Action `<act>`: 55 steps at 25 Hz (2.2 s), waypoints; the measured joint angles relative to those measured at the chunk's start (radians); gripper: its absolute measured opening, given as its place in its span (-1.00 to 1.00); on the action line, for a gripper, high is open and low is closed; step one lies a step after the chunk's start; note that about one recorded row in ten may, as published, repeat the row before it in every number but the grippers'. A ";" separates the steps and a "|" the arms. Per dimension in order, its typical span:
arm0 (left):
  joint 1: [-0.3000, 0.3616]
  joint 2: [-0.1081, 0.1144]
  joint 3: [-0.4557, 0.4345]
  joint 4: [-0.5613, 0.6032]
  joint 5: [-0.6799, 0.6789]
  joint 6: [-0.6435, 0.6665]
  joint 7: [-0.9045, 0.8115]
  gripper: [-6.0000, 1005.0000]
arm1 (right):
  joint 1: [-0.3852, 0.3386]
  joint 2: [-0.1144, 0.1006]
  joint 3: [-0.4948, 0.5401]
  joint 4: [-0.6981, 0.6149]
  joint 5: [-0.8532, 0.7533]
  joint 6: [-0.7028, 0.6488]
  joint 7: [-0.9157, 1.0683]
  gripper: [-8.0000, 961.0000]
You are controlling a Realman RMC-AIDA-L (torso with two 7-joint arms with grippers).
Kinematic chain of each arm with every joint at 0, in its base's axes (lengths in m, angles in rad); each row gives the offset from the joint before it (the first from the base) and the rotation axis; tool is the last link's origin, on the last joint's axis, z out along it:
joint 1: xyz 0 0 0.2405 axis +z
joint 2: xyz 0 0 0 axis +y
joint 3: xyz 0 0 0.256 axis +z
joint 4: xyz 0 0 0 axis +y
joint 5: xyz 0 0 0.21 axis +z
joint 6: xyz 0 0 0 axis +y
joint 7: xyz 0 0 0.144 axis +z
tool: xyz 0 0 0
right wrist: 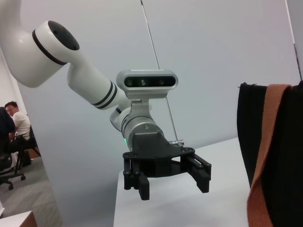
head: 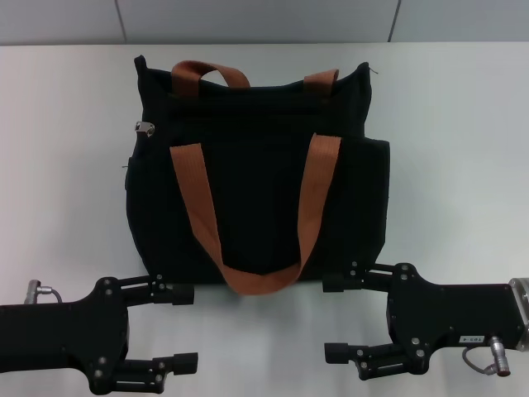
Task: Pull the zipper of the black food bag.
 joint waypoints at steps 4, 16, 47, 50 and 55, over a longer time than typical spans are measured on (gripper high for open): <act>0.001 0.000 0.000 0.000 0.001 0.000 0.000 0.56 | 0.000 0.000 0.000 0.000 0.001 0.000 0.000 0.75; 0.002 0.000 0.000 0.000 0.001 0.000 0.000 0.55 | 0.002 0.000 0.000 0.000 0.003 0.000 0.000 0.75; 0.031 0.010 -0.002 -0.017 -0.686 -0.024 0.035 0.52 | 0.002 -0.001 0.010 0.000 0.003 0.002 0.000 0.75; 0.041 0.026 0.002 -0.001 -0.684 -0.050 0.010 0.51 | 0.003 -0.002 0.011 -0.002 0.003 0.002 0.000 0.75; 0.058 0.026 0.017 0.002 -0.685 -0.046 0.001 0.51 | 0.007 -0.002 0.010 -0.001 0.003 0.001 0.000 0.75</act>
